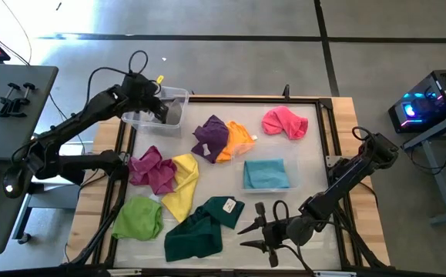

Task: Sort towels by color in basket
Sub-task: Adjust the top transparent bin

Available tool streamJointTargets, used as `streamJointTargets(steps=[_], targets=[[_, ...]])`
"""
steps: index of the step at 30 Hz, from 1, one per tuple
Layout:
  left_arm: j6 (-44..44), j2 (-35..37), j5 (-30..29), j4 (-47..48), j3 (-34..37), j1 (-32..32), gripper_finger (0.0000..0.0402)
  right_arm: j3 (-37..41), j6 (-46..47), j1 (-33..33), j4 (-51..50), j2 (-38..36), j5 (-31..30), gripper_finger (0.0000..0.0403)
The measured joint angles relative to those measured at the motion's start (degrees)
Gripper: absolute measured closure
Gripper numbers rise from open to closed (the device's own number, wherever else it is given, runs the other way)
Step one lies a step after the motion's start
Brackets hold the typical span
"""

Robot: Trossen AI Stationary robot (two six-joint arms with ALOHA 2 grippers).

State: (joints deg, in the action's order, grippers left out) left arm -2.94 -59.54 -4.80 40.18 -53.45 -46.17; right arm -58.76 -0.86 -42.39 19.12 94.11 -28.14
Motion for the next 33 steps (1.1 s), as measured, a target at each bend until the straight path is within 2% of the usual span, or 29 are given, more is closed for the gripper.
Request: streamJointTargets(steps=[5,10,12,14,20,23,28,33], targets=[[-0.5,3.61,1.77,-1.89,5.71,7.7,0.0277,0.0,0.66,0.0,-0.56,0.0,0.19,0.0265],[-5.62,9.19,3.2,-11.81,10.85,21.7,0.0296,0.0,0.59,0.05,-0.52,0.0,0.21,0.0265],[-7.56,9.85,2.41,-13.9,12.51,25.9,0.0306,0.0,0.48,0.38,-0.14,0.0,0.21,0.0265],[-8.47,9.69,-0.91,-13.96,14.19,28.2,0.0317,0.0,0.67,0.72,0.19,0.0,0.14,0.0265],[-10.37,6.86,-18.16,-15.48,18.94,28.21,0.0342,0.0,0.46,0.79,0.39,0.0,-0.27,0.0265],[-9.8,5.96,-22.57,-17.26,20.12,27.1,0.0348,0.0,0.44,0.79,0.37,0.0,-0.29,0.0265],[-8.96,6.79,-22.07,-19.94,20.08,26.93,0.0351,0.0,-0.55,0.79,-0.01,0.01,-0.56,0.0265],[-9.9,9.53,-16.06,-20.54,18.75,30.46,0.0351,0.0,0.13,0.79,-0.02,0.0,-0.66,0.0265]])
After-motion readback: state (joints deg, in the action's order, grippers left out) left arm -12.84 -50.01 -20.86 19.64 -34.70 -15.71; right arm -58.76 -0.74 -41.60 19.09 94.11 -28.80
